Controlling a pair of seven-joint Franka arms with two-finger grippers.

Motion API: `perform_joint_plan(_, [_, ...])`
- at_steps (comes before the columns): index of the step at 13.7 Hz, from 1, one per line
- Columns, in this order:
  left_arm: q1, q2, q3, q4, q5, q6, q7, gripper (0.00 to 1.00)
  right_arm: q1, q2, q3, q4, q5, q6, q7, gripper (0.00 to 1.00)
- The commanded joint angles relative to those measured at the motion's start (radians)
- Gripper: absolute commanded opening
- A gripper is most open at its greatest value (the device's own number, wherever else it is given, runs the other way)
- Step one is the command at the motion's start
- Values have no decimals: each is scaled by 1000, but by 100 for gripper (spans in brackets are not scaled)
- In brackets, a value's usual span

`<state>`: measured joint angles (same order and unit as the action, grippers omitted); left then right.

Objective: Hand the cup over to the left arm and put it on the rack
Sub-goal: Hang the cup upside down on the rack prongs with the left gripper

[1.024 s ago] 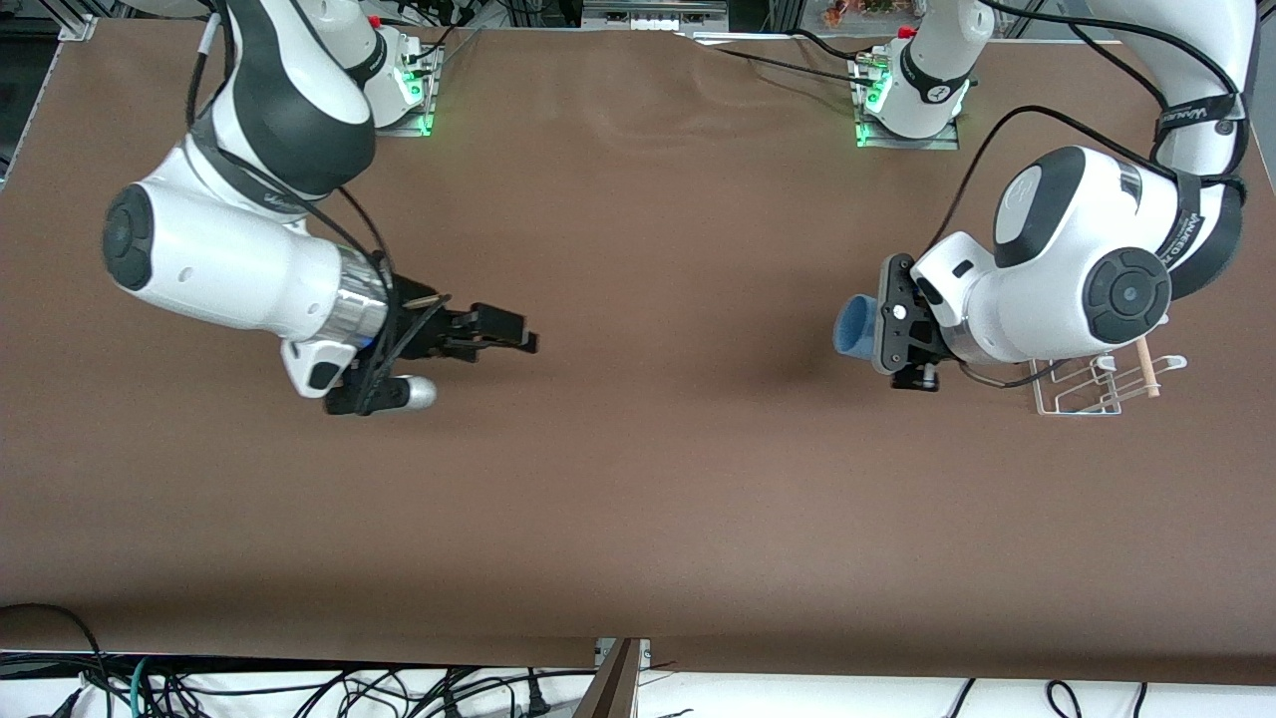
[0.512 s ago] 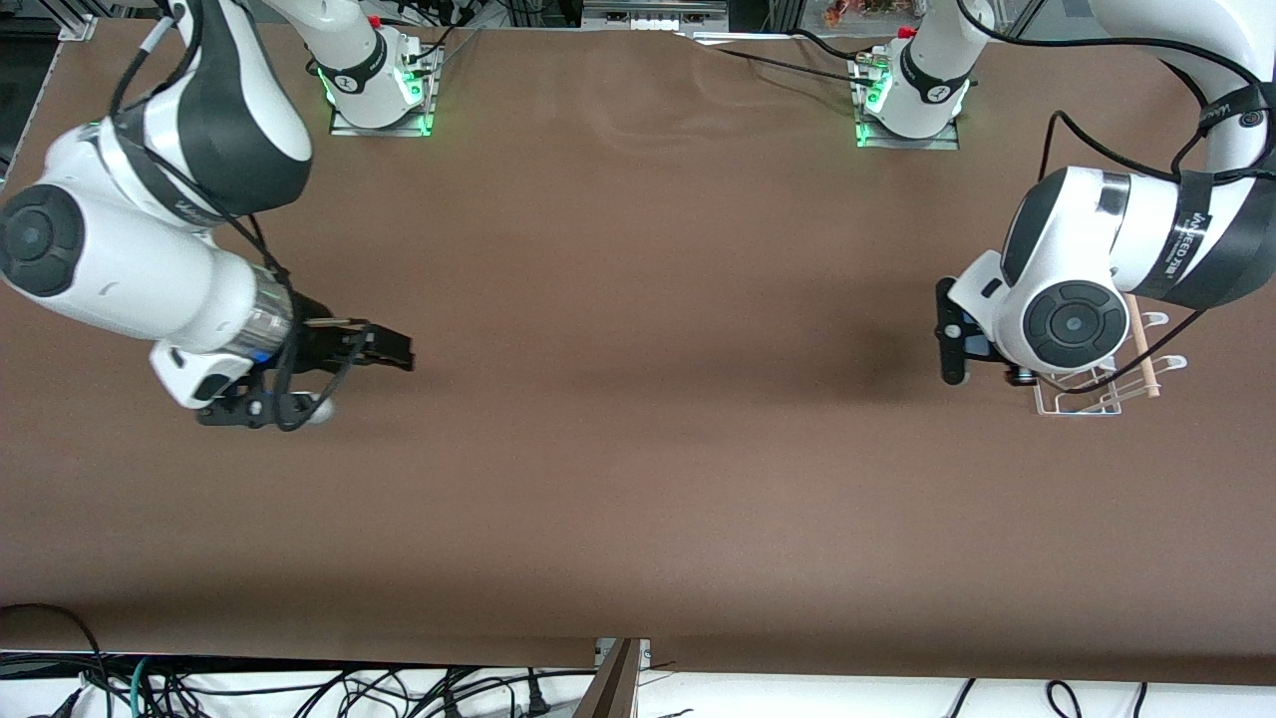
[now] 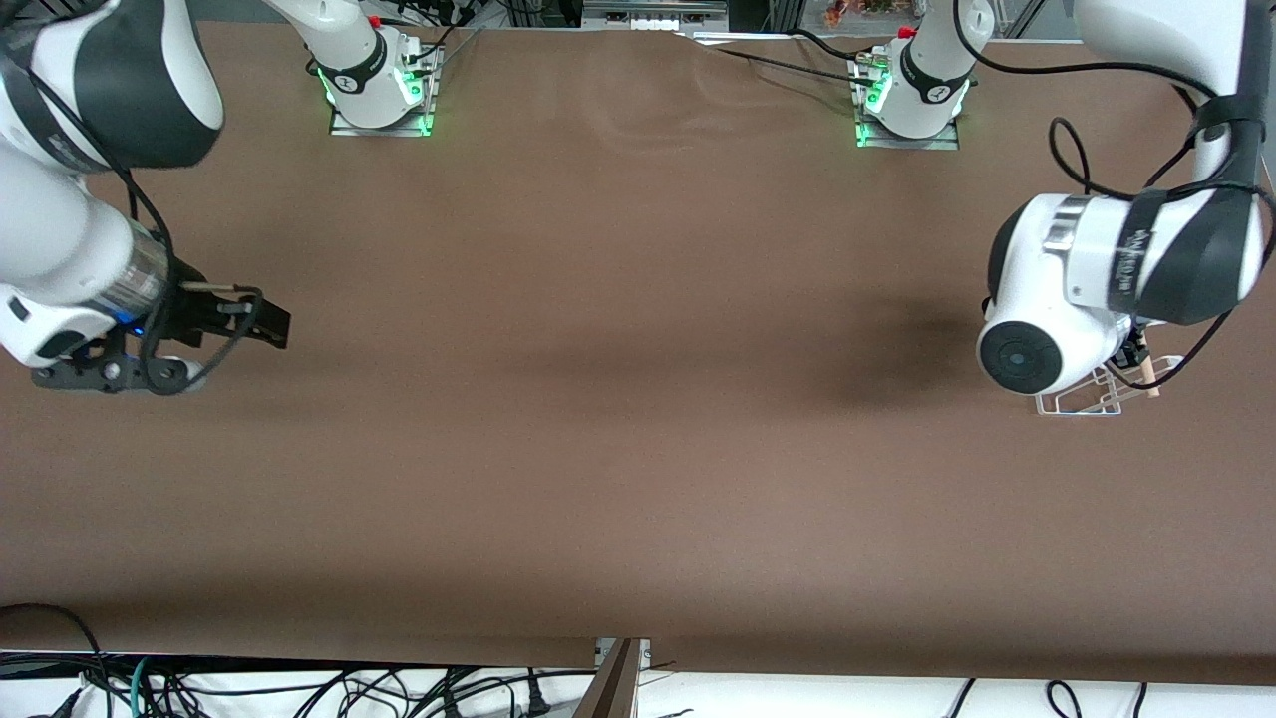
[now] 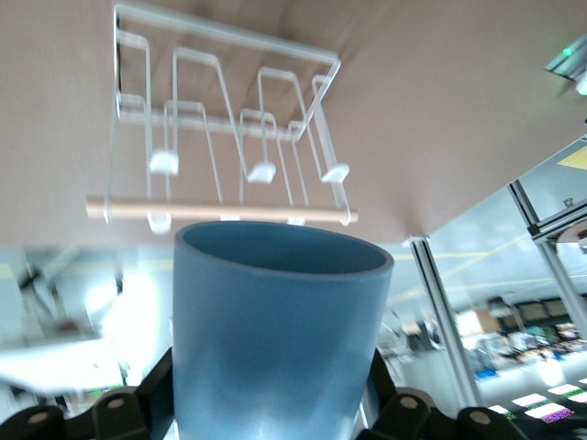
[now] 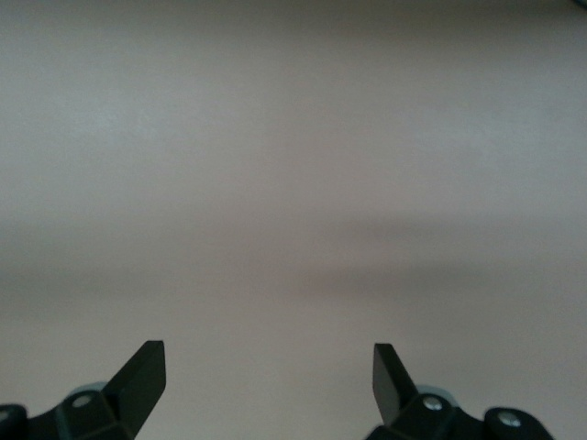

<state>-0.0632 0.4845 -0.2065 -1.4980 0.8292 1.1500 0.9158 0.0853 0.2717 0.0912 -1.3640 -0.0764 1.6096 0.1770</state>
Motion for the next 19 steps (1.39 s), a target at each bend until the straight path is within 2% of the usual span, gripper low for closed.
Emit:
perform_joint_plan(1, [-24, 61, 1, 7, 45, -125, -283, 7, -33, -147, 10, -168, -16, 12, -11, 100])
perform_joint_plan(3, [-50, 106, 4, 4, 54, -200, -490, 6, -62, -178, 10, -188, -8, 3, -24, 100])
perform_joint_plan(4, [-43, 112, 7, -4, 54, -203, -514, 6, -80, -195, 9, -188, -2, -5, -31, 100])
perform_joint_plan(6, [0, 128, 18, -28, 76, -213, -522, 6, -87, -224, -13, -187, -2, 3, -30, 100])
perform_joint_plan(7, [0, 132, 18, -71, 129, -229, -520, 6, -87, -229, -14, -179, -2, -5, -33, 100])
perform_joint_plan(9, [-3, 169, 16, -90, 218, -245, -512, 6, -87, -236, -13, -187, -19, -8, -28, 100])
perform_joint_plan(11, [5, 175, 15, -90, 220, -234, -506, 6, -87, -235, -13, -188, -19, -45, -40, 100])
perform_joint_plan(14, [13, 192, 18, -91, 231, -181, -506, 6, -90, -236, -27, -182, -8, -80, -169, 100])
perform_joint_plan(16, [49, 206, 18, -84, 226, -161, -529, 5, -88, -239, -27, -182, -3, -83, -166, 100])
perform_joint_plan(19, [48, 221, 18, -84, 225, -147, -534, 5, -87, -233, -28, -173, -3, -94, -165, 100])
